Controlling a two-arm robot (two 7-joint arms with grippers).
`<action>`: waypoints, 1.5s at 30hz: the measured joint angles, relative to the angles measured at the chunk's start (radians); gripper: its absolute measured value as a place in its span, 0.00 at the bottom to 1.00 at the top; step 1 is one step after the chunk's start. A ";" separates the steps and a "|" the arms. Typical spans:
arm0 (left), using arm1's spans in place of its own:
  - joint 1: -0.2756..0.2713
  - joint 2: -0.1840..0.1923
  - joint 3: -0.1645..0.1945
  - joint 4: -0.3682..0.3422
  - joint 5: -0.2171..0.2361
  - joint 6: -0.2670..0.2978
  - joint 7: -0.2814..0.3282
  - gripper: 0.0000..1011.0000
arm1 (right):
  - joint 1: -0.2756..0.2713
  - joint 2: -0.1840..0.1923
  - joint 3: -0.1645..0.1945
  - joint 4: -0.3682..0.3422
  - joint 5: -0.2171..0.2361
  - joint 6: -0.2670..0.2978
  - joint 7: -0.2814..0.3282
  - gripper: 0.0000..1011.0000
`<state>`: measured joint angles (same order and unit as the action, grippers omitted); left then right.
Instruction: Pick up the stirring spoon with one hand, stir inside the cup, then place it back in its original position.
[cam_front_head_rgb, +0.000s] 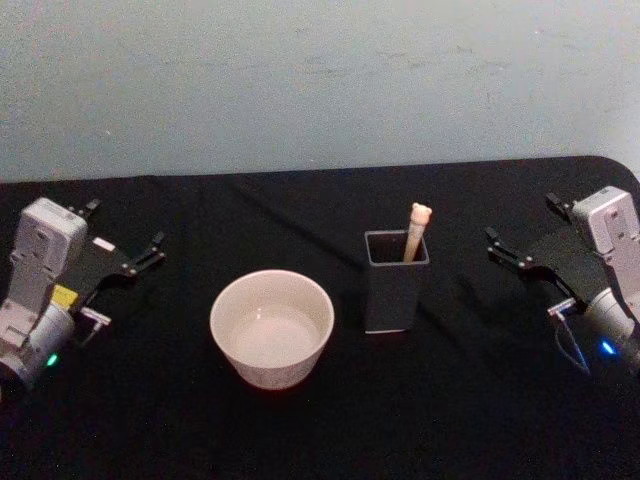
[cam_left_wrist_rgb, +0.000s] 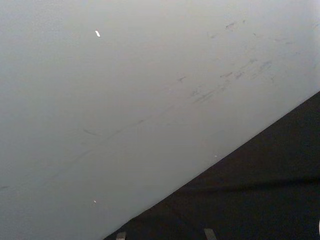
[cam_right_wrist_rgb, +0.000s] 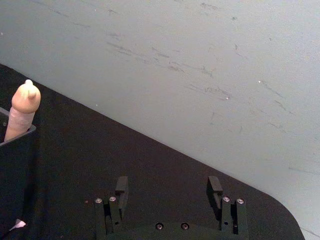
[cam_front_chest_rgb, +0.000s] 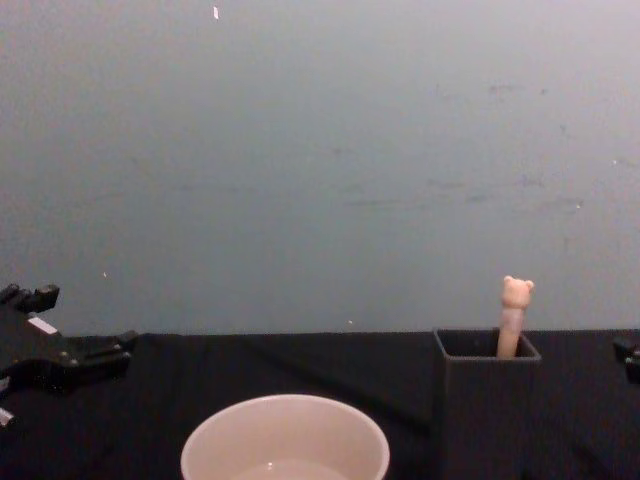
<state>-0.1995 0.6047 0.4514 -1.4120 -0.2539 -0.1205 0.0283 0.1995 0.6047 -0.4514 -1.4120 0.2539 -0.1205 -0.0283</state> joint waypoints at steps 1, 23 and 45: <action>0.000 0.000 0.000 0.000 0.000 0.000 0.000 0.99 | 0.000 0.000 0.000 0.000 0.000 0.000 0.000 0.99; 0.000 0.000 0.000 0.000 0.000 0.000 0.000 0.99 | 0.000 0.000 0.000 0.000 0.000 0.000 0.000 0.99; 0.000 0.000 0.000 0.000 0.000 0.000 0.000 0.99 | 0.000 -0.001 0.002 0.000 0.000 -0.001 0.003 0.99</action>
<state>-0.1995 0.6047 0.4514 -1.4120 -0.2539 -0.1205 0.0283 0.1995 0.6032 -0.4490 -1.4120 0.2536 -0.1215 -0.0255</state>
